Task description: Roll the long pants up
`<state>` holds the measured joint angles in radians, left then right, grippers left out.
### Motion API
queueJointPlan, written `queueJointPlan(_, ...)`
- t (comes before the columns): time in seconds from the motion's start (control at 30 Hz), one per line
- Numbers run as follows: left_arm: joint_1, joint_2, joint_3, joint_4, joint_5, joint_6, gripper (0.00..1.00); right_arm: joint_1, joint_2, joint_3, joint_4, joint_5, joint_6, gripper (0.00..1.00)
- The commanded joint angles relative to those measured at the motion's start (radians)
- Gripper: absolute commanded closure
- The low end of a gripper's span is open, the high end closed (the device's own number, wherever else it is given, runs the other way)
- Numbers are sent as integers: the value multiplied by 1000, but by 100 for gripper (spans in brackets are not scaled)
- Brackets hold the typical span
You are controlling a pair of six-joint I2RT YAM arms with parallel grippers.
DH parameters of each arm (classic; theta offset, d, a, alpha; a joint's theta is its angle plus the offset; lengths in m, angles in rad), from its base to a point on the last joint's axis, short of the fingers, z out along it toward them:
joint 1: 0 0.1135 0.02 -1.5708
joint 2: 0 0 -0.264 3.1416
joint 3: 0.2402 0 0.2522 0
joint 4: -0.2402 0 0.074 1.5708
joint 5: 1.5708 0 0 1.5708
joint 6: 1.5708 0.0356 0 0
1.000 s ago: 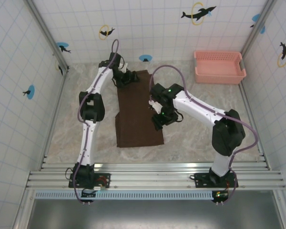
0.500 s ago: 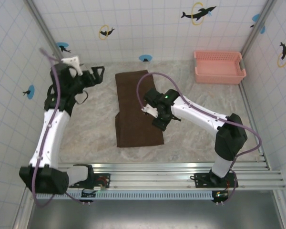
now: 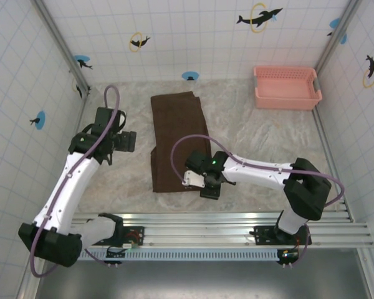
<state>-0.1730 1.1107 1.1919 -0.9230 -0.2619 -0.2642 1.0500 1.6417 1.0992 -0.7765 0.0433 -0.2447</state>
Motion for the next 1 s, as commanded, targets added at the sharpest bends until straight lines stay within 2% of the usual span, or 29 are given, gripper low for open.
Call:
queueJointPlan(0.0,1,14,7,-126,-111,38,3,21,46,-19,137,29,-28,35)
queueJointPlan(0.17,2,25,15,-148,-118,57,3,30,146,-8,198,76,-70,36)
queueJointPlan(0.27,2,23,15,-140,-108,71,3,24,211,28,197,70,-79,41)
queueJointPlan(0.33,1,27,18,-142,-95,84,3,22,250,55,186,63,-79,49)
queueJointPlan(0.43,1,29,13,-140,-82,100,3,22,302,103,155,27,-94,69)
queueJointPlan(0.6,1,18,-14,-127,-85,130,3,28,314,165,85,-54,-117,90)
queueJointPlan(0.7,2,7,-34,-118,-68,168,3,26,299,209,1,-157,-120,96)
queueJointPlan(0.8,1,-16,-60,-98,-46,205,3,4,304,302,-149,-334,-109,97)
queueJointPlan(0.87,0,-36,-80,-87,-43,226,3,-27,334,389,-276,-511,-102,97)
queueJointPlan(0.97,0,-66,-116,-68,-18,255,3,-66,383,497,-415,-672,-101,97)
